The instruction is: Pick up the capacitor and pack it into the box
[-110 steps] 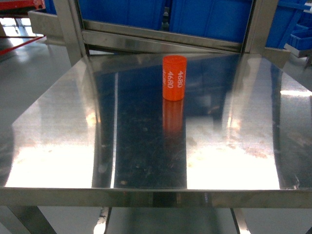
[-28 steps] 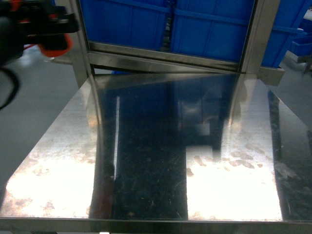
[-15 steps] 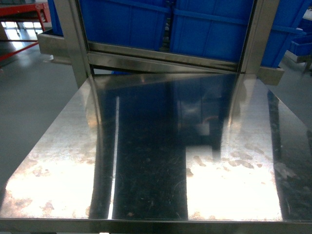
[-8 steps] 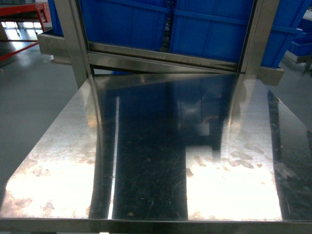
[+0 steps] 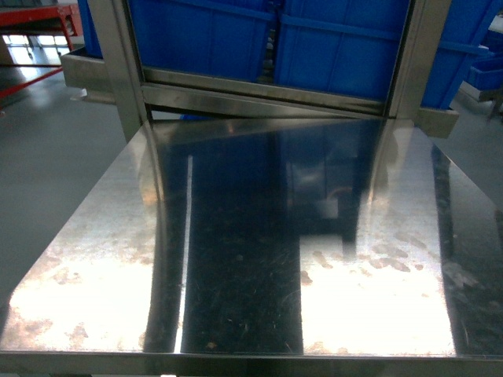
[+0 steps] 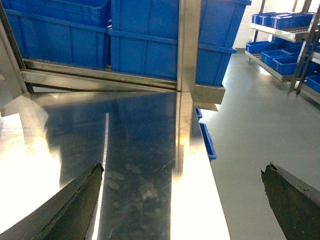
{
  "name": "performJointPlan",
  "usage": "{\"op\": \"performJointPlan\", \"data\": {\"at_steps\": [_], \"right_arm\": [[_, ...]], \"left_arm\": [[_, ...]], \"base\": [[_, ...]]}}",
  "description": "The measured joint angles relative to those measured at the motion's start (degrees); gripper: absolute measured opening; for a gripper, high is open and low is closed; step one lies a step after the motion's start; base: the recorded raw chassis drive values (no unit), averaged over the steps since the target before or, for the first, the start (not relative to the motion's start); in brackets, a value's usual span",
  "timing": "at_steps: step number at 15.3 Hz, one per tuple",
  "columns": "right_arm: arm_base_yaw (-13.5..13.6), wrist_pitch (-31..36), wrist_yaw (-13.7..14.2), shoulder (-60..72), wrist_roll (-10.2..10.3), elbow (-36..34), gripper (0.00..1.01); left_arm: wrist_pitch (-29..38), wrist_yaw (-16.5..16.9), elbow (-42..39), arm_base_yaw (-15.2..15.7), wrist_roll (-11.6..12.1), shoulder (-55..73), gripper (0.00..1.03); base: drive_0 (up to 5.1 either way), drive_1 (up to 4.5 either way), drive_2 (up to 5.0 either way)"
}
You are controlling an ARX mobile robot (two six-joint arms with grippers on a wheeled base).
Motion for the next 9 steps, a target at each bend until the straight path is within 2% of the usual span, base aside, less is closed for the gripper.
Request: {"op": "performJointPlan", "data": {"at_steps": [9], "right_arm": [[0.0, 0.0, 0.0, 0.0, 0.0, 0.0, 0.98]], "left_arm": [[-13.9, 0.0, 0.0, 0.0, 0.0, -14.4, 0.44]], "base": [[0.0, 0.00, 0.0]]}}
